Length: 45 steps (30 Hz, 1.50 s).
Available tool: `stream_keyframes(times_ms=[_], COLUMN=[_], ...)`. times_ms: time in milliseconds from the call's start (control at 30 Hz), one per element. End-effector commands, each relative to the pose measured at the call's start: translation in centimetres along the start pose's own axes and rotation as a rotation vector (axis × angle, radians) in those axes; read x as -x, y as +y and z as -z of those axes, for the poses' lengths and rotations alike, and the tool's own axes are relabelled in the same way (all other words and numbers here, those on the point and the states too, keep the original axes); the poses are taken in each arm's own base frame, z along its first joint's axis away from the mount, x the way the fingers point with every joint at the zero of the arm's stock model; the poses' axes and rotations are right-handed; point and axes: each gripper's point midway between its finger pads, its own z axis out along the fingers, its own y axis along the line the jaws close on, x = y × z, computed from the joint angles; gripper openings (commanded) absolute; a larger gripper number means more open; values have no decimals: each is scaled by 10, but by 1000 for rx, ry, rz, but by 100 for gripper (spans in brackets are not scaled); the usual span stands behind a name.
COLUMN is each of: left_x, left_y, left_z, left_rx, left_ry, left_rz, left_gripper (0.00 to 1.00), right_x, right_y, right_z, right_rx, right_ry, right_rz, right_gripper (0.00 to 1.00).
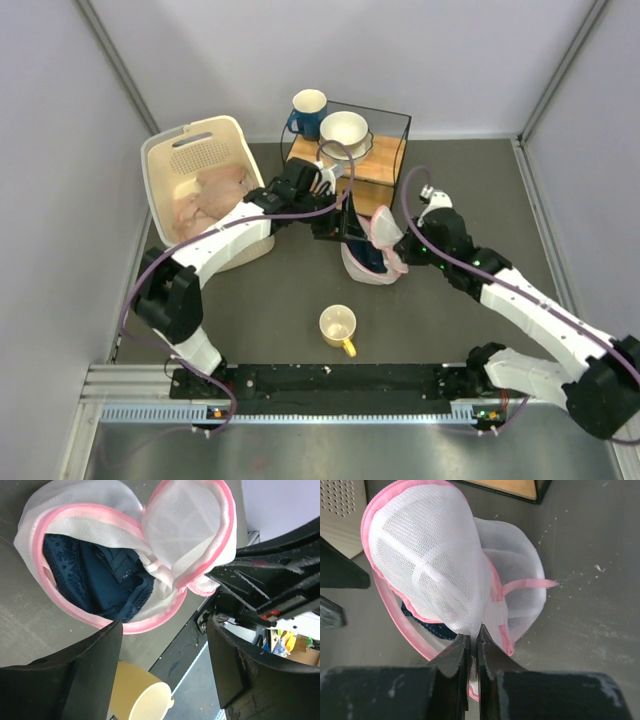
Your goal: Unzip the laundry bag and remove the bra
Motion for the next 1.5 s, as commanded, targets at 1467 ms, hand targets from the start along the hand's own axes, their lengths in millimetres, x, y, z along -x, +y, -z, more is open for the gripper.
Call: stream_keyframes(times_ms=[1467], left_x=[-20], left_y=[66], left_z=[-110], left_rx=[466], left_ry=[-27], left_rz=[-188], left_gripper=[52], right_x=[7], right_y=[-31], right_z=[37], right_rx=[34], right_ry=[-177], right_rz=[-359], right_gripper=[0])
